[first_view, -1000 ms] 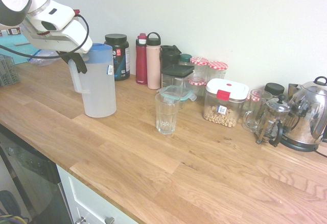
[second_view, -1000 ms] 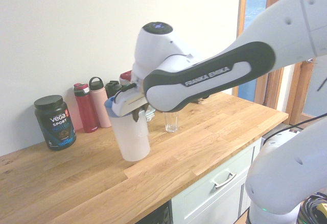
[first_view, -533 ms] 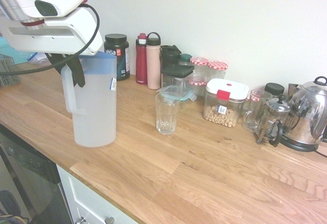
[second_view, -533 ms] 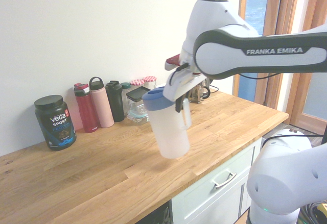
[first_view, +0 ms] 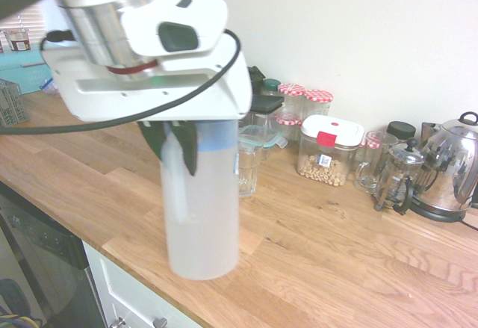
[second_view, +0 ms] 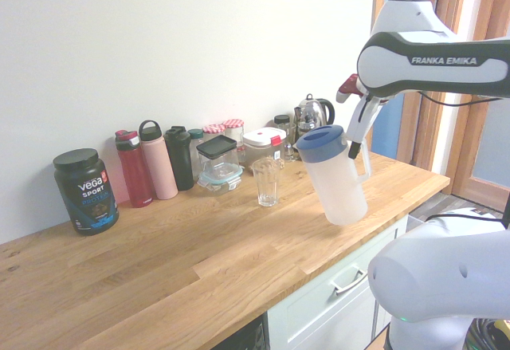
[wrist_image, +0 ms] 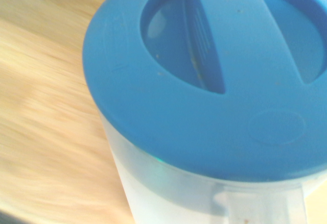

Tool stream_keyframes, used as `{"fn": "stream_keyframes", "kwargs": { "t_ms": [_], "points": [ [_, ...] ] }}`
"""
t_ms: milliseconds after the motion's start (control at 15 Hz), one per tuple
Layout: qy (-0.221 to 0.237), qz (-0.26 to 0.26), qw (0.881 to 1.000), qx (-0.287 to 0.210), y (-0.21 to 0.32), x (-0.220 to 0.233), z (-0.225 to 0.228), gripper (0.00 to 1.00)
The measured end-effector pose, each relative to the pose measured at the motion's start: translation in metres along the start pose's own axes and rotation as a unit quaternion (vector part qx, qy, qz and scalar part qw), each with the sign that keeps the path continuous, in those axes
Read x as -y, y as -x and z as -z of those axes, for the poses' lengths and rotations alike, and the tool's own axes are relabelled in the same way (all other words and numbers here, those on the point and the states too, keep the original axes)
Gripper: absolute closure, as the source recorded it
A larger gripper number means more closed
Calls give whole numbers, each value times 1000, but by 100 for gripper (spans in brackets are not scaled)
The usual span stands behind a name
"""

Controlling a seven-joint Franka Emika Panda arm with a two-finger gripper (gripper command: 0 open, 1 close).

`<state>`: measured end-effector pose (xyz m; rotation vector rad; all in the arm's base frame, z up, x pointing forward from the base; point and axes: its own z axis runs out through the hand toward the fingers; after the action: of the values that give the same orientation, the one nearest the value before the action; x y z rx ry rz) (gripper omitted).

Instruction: Pour me some water

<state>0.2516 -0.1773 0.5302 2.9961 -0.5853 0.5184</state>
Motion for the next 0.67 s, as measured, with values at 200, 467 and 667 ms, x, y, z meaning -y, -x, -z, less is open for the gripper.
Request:
{"fn": "stream_keyframes", "kwargs": {
  "t_ms": [200,467,667],
  "points": [
    [11,17,1000,13,-53,-5,-12,100],
    [41,62,996,42,-113,4,-14,100],
    [92,112,987,74,-144,29,-14,100]
  ]
}}
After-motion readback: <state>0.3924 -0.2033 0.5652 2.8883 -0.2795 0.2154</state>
